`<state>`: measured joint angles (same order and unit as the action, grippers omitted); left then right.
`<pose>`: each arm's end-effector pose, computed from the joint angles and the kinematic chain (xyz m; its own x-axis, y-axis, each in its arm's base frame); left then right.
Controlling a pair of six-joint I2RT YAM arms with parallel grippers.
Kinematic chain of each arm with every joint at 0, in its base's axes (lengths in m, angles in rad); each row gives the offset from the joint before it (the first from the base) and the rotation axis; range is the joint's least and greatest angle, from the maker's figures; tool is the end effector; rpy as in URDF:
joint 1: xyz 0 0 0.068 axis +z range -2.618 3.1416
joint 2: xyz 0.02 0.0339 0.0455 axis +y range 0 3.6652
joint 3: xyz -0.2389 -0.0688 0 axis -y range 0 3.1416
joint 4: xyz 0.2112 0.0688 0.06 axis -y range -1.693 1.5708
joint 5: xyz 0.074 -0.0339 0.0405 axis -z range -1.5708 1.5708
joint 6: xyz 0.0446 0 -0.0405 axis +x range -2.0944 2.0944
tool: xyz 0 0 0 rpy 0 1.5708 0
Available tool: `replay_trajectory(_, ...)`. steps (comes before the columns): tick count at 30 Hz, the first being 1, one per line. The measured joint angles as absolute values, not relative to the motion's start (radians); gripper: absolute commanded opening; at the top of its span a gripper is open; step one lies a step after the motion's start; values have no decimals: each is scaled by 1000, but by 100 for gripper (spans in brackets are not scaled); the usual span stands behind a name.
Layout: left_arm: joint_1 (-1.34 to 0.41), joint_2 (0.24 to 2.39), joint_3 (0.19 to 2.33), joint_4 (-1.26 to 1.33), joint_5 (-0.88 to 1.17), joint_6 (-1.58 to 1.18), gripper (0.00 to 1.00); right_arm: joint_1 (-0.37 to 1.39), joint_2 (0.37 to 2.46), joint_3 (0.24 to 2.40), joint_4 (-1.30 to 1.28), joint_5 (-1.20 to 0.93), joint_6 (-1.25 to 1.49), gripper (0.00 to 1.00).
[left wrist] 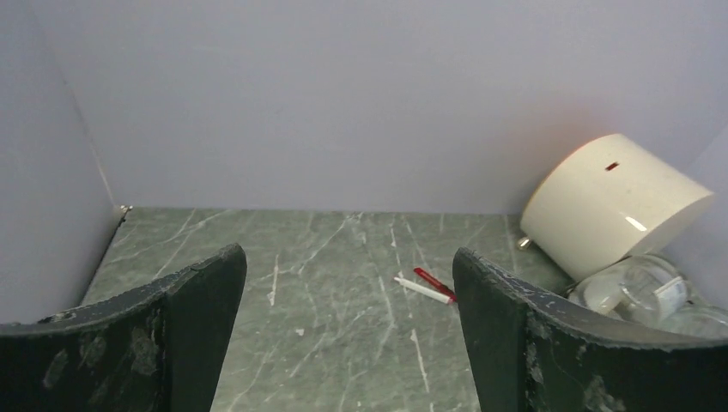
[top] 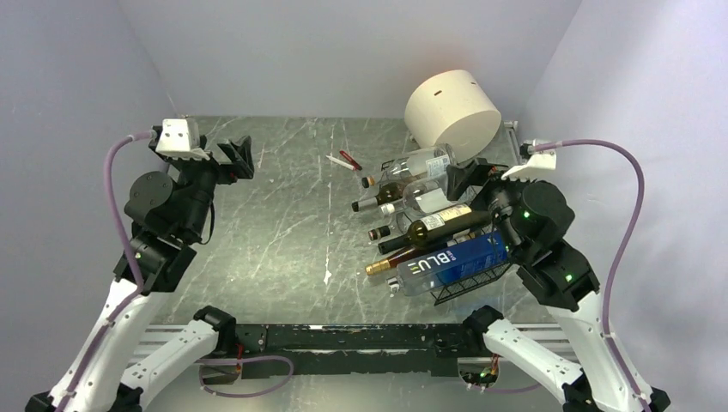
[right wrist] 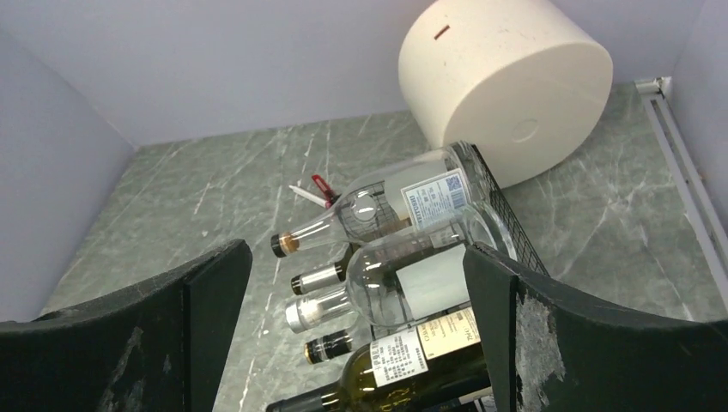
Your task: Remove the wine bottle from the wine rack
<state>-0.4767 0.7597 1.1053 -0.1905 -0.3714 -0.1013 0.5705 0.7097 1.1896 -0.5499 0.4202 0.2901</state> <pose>0.1312 -0.0496 0.4239 0.1255 -0.1709 -0.9773 0.1223 0.9802 -0.1557 0.1048 0.0456 0.4119 -0.0995 0.2465 -0.9640 -0.1274 0.9577 0.2580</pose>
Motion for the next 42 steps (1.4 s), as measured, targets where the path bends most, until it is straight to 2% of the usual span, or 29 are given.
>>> replay_trajectory(9,-263,799,994,-99,-160,-148,94,548,789,1168,-551,487,346,100)
replay_trajectory(17,-178,842,949,-33,-13,-189,94,535,824,1146,-566,523,368,100)
replay_trajectory(26,-168,921,948,18,126,-209,94,528,799,1072,-568,502,320,100)
replay_trajectory(32,-190,1023,960,17,230,-226,94,525,810,1056,-569,397,233,100)
replay_trajectory(42,-288,1118,1014,-31,292,-222,94,524,1021,1121,-579,209,86,100)
